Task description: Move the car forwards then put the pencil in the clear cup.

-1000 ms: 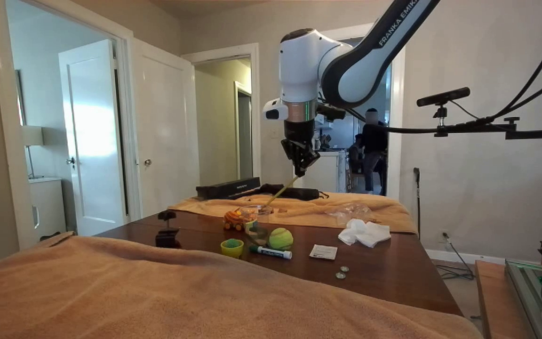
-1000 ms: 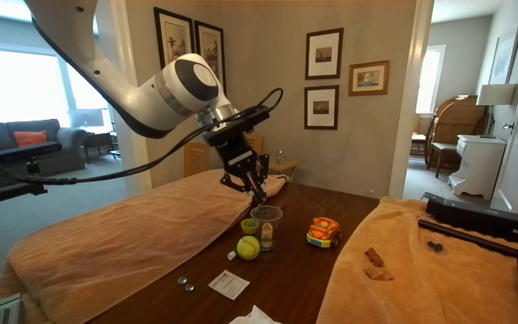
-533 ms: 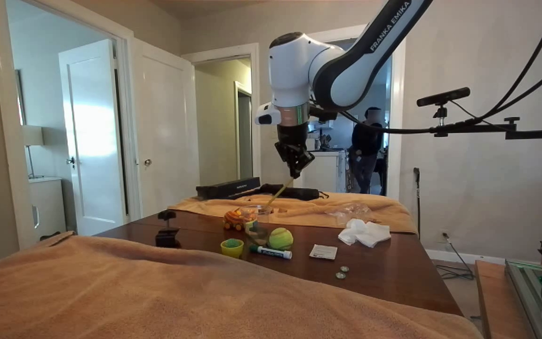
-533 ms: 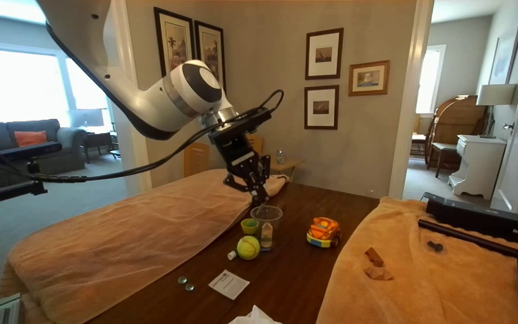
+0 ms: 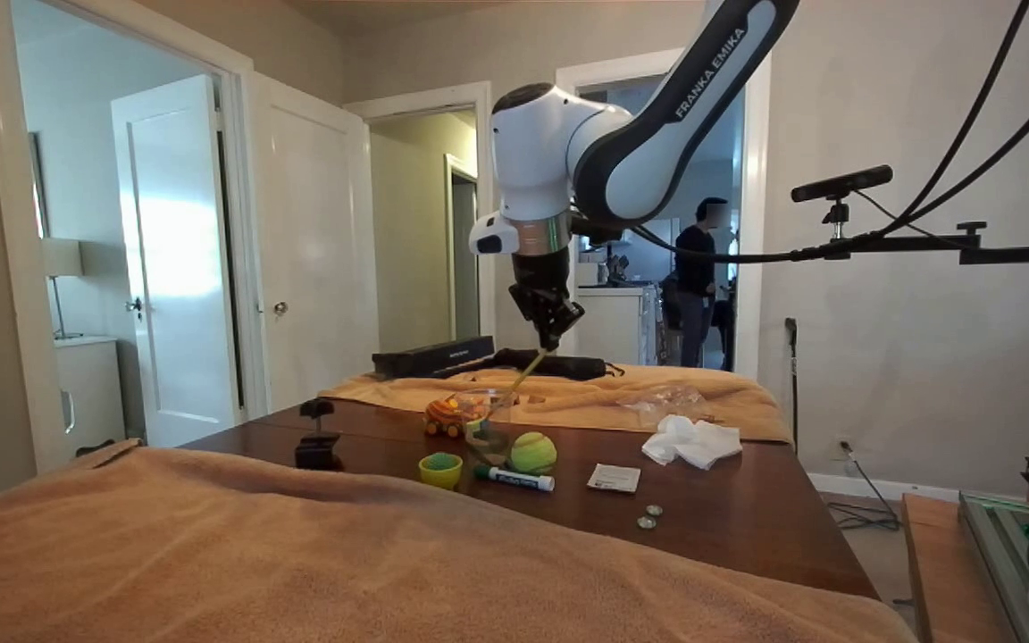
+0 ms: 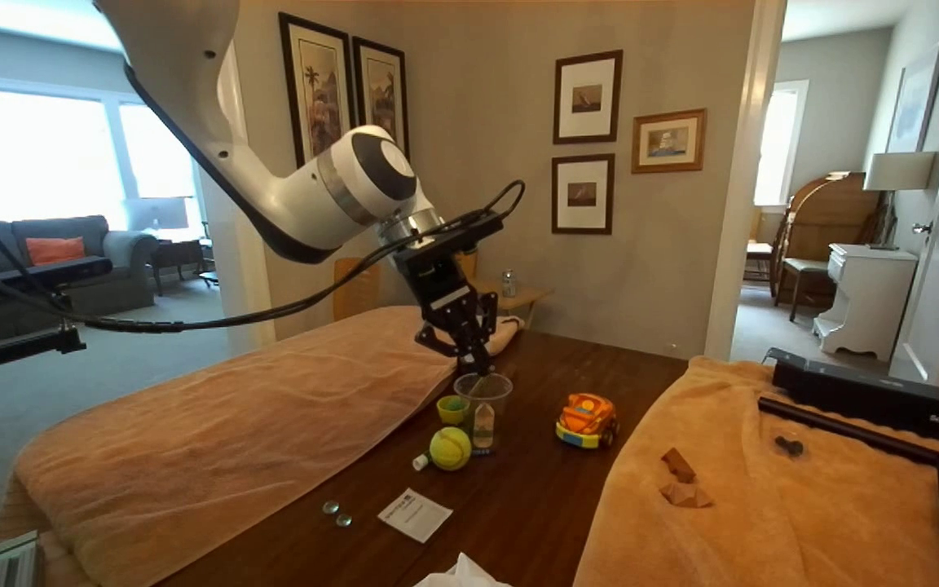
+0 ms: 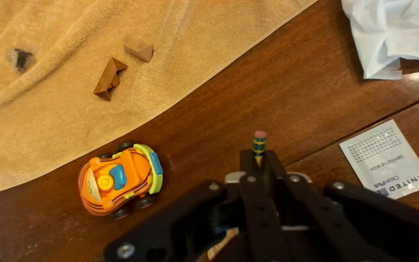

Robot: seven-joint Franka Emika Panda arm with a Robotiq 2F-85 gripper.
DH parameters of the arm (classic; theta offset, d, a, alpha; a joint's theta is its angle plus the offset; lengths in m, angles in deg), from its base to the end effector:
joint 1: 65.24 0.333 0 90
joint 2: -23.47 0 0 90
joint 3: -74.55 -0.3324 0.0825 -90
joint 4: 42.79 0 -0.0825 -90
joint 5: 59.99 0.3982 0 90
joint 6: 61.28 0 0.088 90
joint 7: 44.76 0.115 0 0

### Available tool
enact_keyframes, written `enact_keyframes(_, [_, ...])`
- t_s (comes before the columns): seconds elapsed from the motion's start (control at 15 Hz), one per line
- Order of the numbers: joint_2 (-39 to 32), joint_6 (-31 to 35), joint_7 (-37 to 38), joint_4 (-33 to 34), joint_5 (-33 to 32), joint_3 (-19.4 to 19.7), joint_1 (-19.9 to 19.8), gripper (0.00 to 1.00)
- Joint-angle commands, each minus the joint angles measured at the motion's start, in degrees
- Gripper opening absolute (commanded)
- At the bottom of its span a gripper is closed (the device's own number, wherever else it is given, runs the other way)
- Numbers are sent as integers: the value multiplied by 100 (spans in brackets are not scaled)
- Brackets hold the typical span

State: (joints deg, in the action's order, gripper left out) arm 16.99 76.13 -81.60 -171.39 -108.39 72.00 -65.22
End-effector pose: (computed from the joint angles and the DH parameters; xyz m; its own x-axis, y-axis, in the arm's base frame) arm 0.5547 0.0150 0.3220 0.3042 0.8552 -0.4196 0.9259 -0.1619 0.3413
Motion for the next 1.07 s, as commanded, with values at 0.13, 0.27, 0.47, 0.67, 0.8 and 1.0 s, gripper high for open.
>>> enact_keyframes(0.13, [-453,-289,-261,458,-163,-2,103,2])
enact_keyframes(0.27, [-554,-336,-348,551,-168,-7,120,2])
enact_keyframes(0.47, [-673,-403,-445,680,-186,-12,154,2])
enact_keyframes(0.67, [-761,-491,-531,794,-221,-15,179,2])
enact_keyframes(0.8, [-812,-520,-575,865,-225,-26,185,2])
enact_keyframes(1.0, [-861,-519,-629,915,-222,-42,206,2])
